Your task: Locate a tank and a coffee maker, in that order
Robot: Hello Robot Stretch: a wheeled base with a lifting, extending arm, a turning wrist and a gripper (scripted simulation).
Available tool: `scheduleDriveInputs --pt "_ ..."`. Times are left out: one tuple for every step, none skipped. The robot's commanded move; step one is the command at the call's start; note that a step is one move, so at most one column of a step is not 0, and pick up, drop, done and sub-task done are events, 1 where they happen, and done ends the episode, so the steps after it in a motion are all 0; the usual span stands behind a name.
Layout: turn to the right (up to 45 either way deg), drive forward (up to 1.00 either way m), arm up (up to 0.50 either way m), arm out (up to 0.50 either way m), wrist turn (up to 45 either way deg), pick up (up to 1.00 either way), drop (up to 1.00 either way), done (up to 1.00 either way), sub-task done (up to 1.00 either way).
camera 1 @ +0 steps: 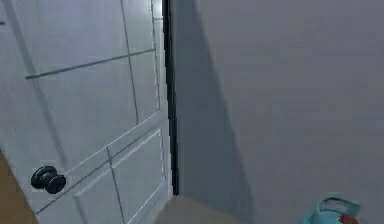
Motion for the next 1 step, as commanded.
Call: scheduleDriveInputs --pt "-45.0 0.0 0.0 0.0 0.0 0.0 0.0 0.0 0.0"
